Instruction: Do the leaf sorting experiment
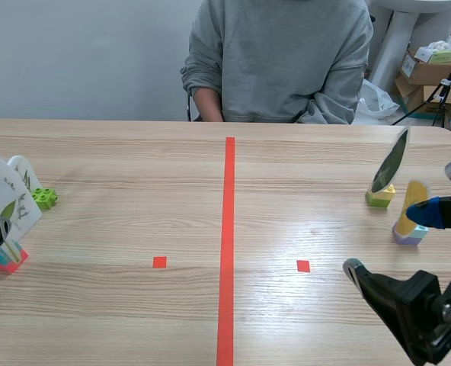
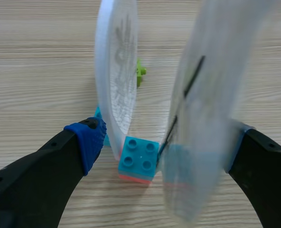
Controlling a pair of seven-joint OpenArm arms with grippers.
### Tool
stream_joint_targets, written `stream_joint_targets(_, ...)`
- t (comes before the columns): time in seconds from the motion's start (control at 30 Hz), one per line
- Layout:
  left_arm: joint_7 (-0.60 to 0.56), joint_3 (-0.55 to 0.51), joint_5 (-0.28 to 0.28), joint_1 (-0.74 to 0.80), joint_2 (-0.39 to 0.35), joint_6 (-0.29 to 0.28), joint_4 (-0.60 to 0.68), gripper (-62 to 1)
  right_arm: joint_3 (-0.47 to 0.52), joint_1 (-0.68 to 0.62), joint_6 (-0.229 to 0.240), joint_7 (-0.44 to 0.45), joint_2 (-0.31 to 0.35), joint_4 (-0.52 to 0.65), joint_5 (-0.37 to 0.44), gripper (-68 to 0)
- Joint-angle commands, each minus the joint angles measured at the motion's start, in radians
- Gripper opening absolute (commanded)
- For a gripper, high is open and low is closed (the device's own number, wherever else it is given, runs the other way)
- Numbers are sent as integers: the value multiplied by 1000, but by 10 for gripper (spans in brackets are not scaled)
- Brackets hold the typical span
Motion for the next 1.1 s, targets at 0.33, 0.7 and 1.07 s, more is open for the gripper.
stream_joint_targets(0.33,-39,-131,-6,191,-13,-65,182,-71,4,12,0,-9,13,-1,0,-85)
stream_joint_targets(0.7,11,-166,-46,442,6,-180,577,-68,4,12,0,-11,13,-1,0,-85)
stream_joint_targets(1.07,101,-3,-100,521,-46,-189,834,-37,4,13,0,-11,13,-1,11,-85)
